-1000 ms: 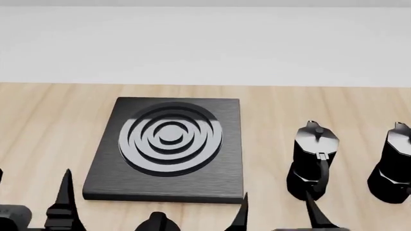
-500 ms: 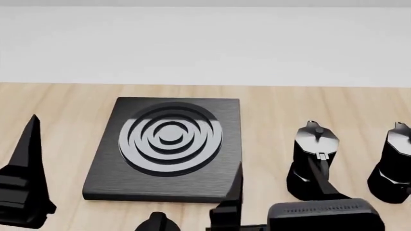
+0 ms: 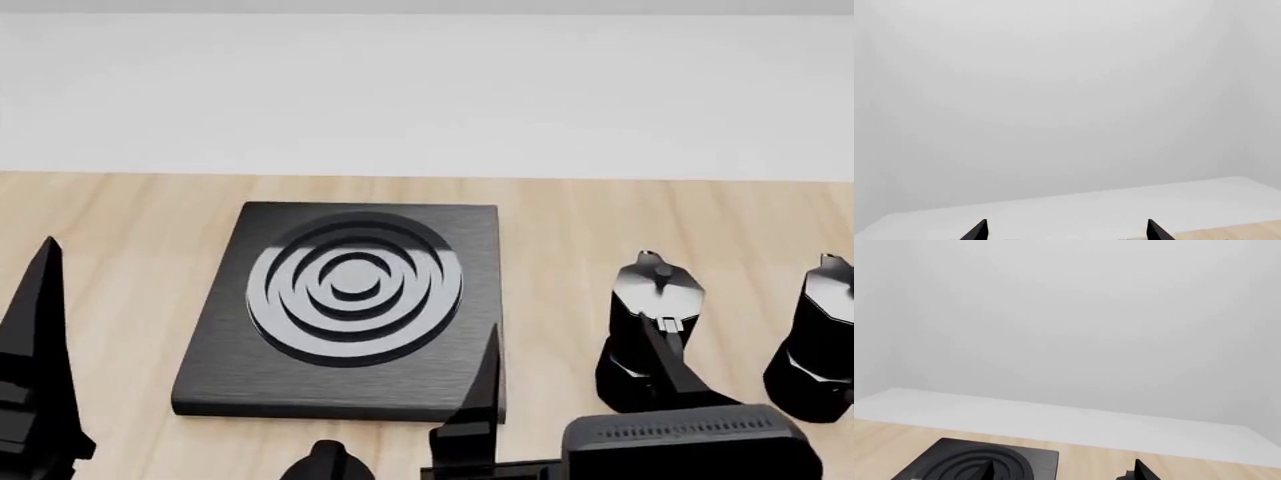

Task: Put the right moka pot on the stove.

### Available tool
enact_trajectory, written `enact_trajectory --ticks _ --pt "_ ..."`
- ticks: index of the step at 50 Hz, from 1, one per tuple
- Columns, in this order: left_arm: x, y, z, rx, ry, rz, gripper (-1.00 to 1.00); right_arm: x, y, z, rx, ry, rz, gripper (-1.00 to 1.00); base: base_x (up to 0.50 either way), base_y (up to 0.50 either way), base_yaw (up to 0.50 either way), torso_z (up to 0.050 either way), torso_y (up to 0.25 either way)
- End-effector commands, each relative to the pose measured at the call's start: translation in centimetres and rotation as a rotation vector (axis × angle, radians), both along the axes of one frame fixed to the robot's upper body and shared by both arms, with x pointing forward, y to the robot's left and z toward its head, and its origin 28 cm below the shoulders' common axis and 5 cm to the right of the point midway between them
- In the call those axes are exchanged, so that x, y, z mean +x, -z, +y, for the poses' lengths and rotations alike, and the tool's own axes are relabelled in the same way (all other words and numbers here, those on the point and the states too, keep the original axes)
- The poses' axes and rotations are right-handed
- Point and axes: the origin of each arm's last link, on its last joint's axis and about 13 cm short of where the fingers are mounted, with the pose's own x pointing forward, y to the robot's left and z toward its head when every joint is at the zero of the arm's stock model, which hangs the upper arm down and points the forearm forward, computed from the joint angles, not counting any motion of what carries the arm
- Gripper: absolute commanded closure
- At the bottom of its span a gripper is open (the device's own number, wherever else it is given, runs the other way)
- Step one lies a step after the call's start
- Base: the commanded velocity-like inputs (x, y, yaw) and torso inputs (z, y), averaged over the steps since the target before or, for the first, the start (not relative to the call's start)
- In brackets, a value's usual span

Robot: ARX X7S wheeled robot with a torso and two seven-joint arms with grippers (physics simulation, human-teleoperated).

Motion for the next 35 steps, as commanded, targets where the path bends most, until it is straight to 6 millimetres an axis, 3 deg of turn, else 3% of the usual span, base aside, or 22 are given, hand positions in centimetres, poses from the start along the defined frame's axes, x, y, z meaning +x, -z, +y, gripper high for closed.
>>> enact_trajectory --ticks 1,6,8,10,35 --pt "-0.20 -0.07 0.13 -0.002 -0.014 0.008 -1.00 -0.06 -0.12 0.01 0.002 -0.003 -0.002 -1.00 0.00 0.00 0.00 0.000 0.000" --pt "-0.13 -0.01 0.10 0.002 0.015 0.017 -1.00 -0.42 -0.71 0.05 -0.065 0.000 -0.037 -1.00 0.00 0.00 0.00 0.000 0.000" --pt "-0.22 -0.05 0.13 -0.002 0.012 0.012 -1.00 -0.63 -0.94 0.07 0.044 -0.078 0.018 -1.00 0.00 0.00 0.00 0.000 0.000" --pt "-0.23 -0.01 0.19 -0.008 0.006 0.011 -1.00 -0.44 -0.68 -0.09 -0.027 -0.030 -0.010 -1.00 0.00 0.00 0.00 0.000 0.000" --pt "-0.26 0.10 0.23 0.006 -0.012 -0.011 -1.00 -0.26 -0.90 -0.38 -0.019 -0.015 -0.010 -1.00 0.00 0.00 0.00 0.000 0.000"
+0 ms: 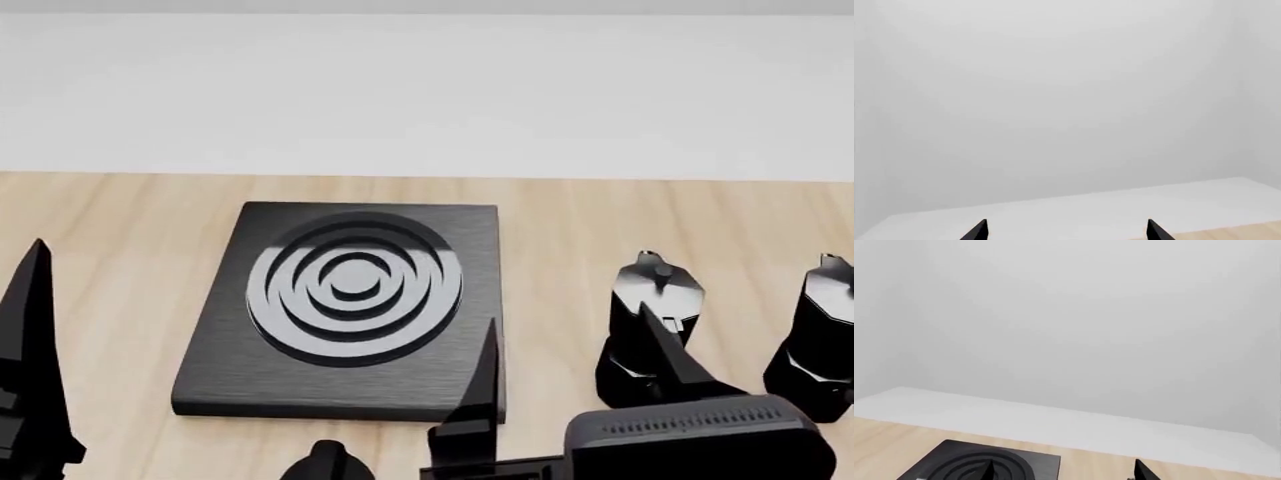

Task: Put the right moka pot on the stove.

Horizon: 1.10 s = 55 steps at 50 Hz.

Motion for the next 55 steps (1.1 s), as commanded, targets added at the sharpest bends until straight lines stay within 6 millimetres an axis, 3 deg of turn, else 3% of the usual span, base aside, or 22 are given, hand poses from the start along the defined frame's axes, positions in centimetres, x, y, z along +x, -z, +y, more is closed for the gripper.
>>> enact_trajectory --ticks 1,26,55 --pt "0.02 0.05 0.02 0.003 -0.005 -0.005 -1.00 0.11 0.00 -0.10 -0.003 0.004 -0.002 -1.00 0.00 0.00 0.00 0.000 0.000" --pt "0.04 0.03 0.00 0.011 -0.010 -0.009 -1.00 0.26 0.21 -0.07 -0.001 0.006 0.005 -1.00 0.00 0.00 0.00 0.000 -0.036" --pt "0.06 0.00 0.03 0.001 -0.013 -0.006 -1.00 0.41 0.16 -0.06 -0.010 0.003 0.007 -1.00 0.00 0.00 0.00 0.000 -0.134"
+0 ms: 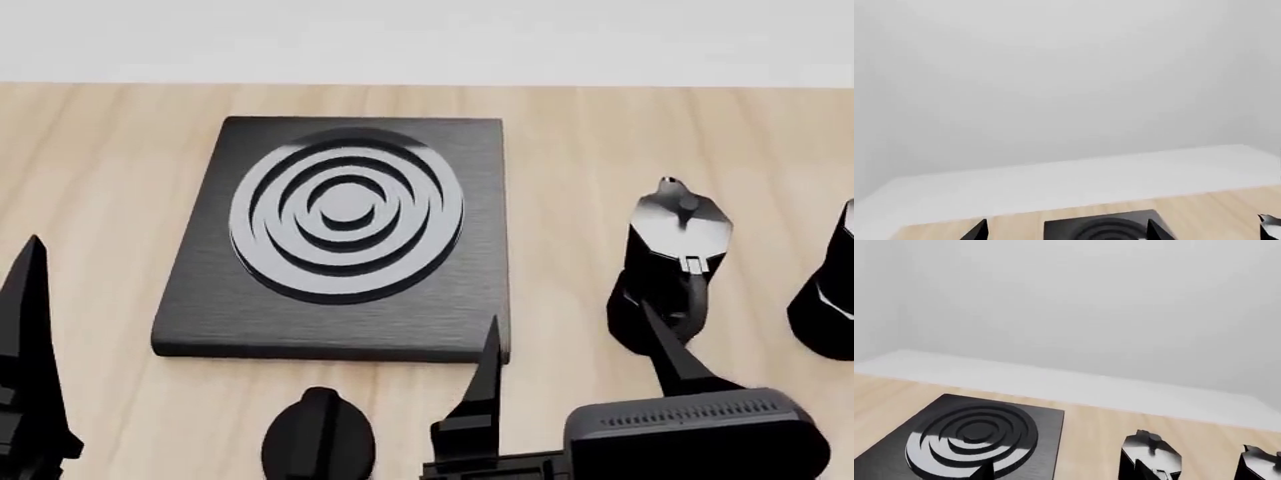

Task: Put the right moka pot on the stove.

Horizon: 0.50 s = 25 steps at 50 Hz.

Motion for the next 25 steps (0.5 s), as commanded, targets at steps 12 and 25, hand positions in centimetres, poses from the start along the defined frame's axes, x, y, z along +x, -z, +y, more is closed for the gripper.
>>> enact_trajectory --ticks 12,25 --pt "-0.02 -0.05 -0.01 0.000 -0.001 0.000 -1.00 0.01 0.14 0.02 -0.007 -0.001 0.006 -1.00 0.00 0.00 0.00 0.000 -0.103" --pt "-0.02 0.00 -0.02 0.002 -0.001 0.000 -1.00 -0.07 0.02 -0.05 -0.003 0.000 0.002 -1.00 0.00 0.00 0.00 0.000 -0.101"
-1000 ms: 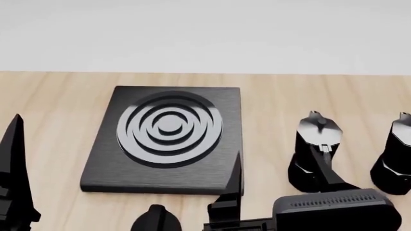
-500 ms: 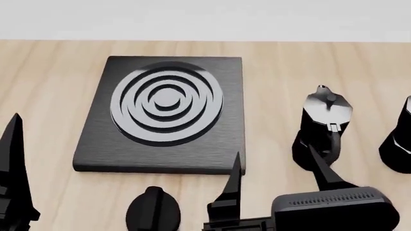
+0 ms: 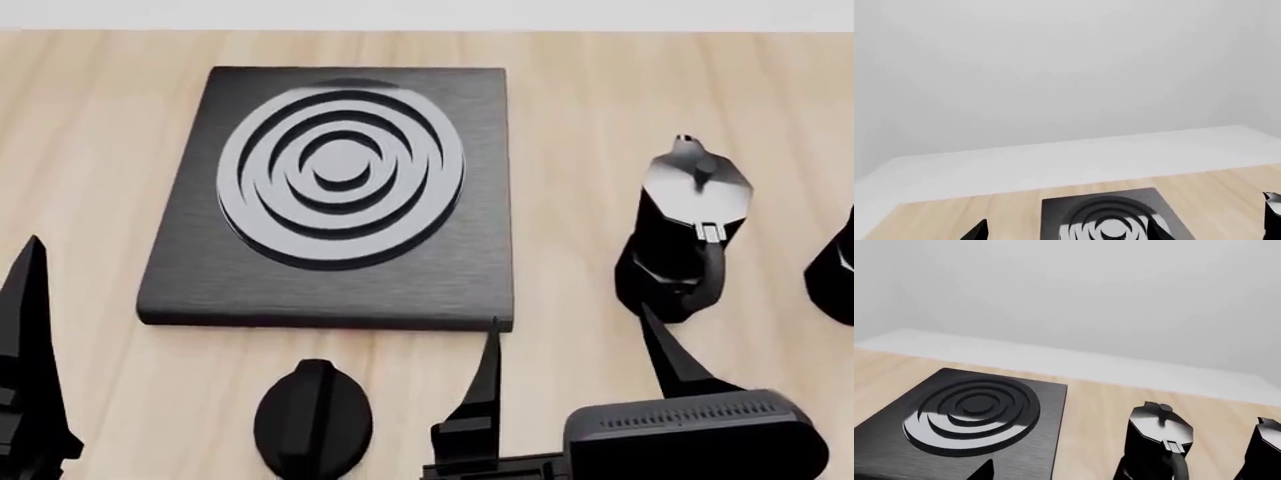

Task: Put the right moka pot on the stove.

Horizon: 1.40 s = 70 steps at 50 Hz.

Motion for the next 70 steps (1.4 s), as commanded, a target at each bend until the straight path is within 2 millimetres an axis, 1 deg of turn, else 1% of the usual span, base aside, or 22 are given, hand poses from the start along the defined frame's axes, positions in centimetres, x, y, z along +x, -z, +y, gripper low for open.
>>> enact_trajectory --ticks 1,23,31,40,46,50,53,54,57,59,65,70 --pt "0.0 0.0 0.0 0.001 0.000 0.000 -1.00 -0.1 -0.1 0.0 0.001 -0.001 -0.002 -1.00 0.00 0.00 0.00 0.000 -0.102" --pt "0.0 -0.1 0.0 -0.018 -0.002 -0.001 -1.00 -0.2 -0.2 0.0 -0.004 0.000 -0.005 -1.00 0.00 0.00 0.00 0.000 -0.097" --pt "0.0 0.0 0.0 -0.010 -0.003 0.002 -1.00 -0.2 -0.4 -0.6 -0.004 -0.003 -0.014 -1.00 0.00 0.00 0.00 0.000 0.000" --pt "0.0 0.0 0.0 -0.006 -0.004 0.006 -1.00 -0.4 -0.5 -1.8 -0.003 0.026 -0.025 -1.00 0.00 0.00 0.00 0.000 0.000" --pt "0.1 0.1 0.0 -0.006 -0.006 0.009 -1.00 -0.6 -0.9 -3.3 0.068 0.073 -0.017 -1.00 0.00 0.00 0.00 0.000 0.000" --pt "0.0 0.1 0.0 -0.005 -0.004 0.010 -1.00 -0.7 -1.1 -4.2 0.040 0.089 -0.024 -1.00 0.00 0.00 0.00 0.000 0.000" --pt "0.0 0.0 0.1 -0.005 -0.005 0.009 -1.00 -0.7 -1.2 -4.3 0.037 0.093 -0.024 -1.00 0.00 0.00 0.00 0.000 0.000" --pt "0.0 0.0 0.1 -0.005 -0.009 0.012 -1.00 -0.9 -1.3 -5.0 0.041 0.100 -0.023 -1.00 0.00 0.00 0.00 0.000 0.000" --pt "0.0 0.1 0.1 -0.006 -0.008 0.012 -1.00 -1.0 -1.3 -5.2 0.042 0.103 -0.023 -1.00 0.00 0.00 0.00 0.000 0.000" --pt "0.0 0.1 0.0 -0.006 -0.006 0.014 -1.00 -1.1 -1.3 -5.9 0.043 0.115 -0.031 -1.00 0.00 0.00 0.00 0.000 0.000" --pt "0.0 0.1 0.1 -0.007 -0.006 0.014 -1.00 -1.4 -2.1 -6.8 0.027 0.141 -0.048 -1.00 0.00 0.00 0.00 0.000 0.000" --pt "0.1 0.1 0.1 -0.005 -0.007 0.018 -1.00 -1.8 -2.3 -7.6 0.016 0.166 -0.050 -1.00 0.00 0.00 0.00 0.000 0.000"
